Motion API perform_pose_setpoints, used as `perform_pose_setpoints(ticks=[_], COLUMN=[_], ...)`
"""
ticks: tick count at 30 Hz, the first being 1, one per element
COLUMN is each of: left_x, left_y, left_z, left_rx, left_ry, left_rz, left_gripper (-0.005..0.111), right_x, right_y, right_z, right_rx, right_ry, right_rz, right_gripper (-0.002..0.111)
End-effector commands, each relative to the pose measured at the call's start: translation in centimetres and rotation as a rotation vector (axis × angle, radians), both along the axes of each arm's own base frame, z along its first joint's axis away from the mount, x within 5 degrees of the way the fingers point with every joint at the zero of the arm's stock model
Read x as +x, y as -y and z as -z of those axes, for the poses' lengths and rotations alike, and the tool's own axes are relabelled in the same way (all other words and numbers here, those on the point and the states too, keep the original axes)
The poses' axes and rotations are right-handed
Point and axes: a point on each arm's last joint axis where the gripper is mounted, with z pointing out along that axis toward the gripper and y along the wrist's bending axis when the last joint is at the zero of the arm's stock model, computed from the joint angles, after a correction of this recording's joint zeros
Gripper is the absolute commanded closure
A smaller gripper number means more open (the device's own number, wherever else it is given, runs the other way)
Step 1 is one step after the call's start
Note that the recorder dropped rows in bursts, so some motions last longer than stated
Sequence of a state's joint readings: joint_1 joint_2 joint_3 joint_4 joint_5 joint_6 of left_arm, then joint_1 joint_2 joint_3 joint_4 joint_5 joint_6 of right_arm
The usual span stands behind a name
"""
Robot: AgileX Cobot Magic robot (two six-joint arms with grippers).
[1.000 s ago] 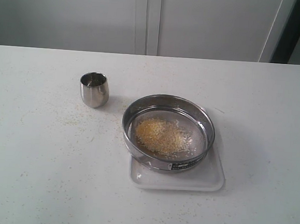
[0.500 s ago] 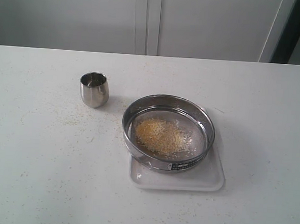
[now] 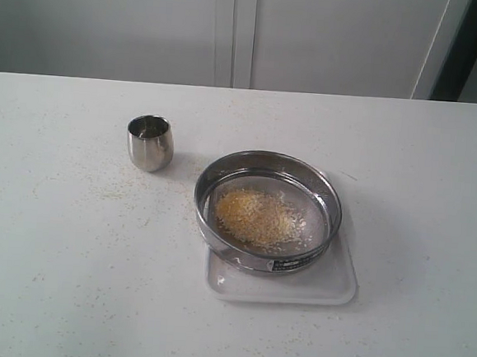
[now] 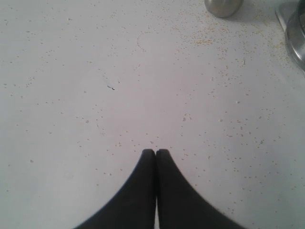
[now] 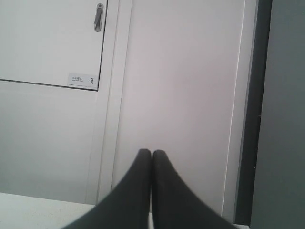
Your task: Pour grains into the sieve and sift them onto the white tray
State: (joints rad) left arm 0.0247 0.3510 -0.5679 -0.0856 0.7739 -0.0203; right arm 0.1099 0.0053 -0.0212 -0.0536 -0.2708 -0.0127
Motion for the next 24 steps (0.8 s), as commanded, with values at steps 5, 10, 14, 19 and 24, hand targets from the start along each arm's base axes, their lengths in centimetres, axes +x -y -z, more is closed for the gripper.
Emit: perform_pose_setpoints(ticks=[5,10,14,19,24], left_x=[-0.1,-0.1,-0.1,-0.1,-0.1], left_y=[0.0,0.0,0.0,0.0,0.0], left_z=[0.0,0.0,0.0,0.0,0.0], left_rx=[-0.001,-0.001,-0.001,-0.001,-0.001], left_ry=[0.002,0.002,0.002,0.002,0.002], left_rz=[-0.002,-0.002,-0.002,-0.002,-0.002], left_gripper=[0.107,0.107,0.107,0.107,0.107], right_x=[-0.7,0.2,2.2,5.3,9.2], right_y=[0.2,0.1,0.0,-0.3,-0.7], right_z=[-3.4,-4.8,-6.5,-8.3,-9.0], right_rx=[-0.003,-0.012,-0.025,-0.036,-0.049], right_ry=[-0.009,-0.096,-0.219,-0.321,-0.445], right_rz=[0.02,0.023,0.026,0.027,0.028], right_gripper=[0.108,0.108,0.108,0.108,0.108])
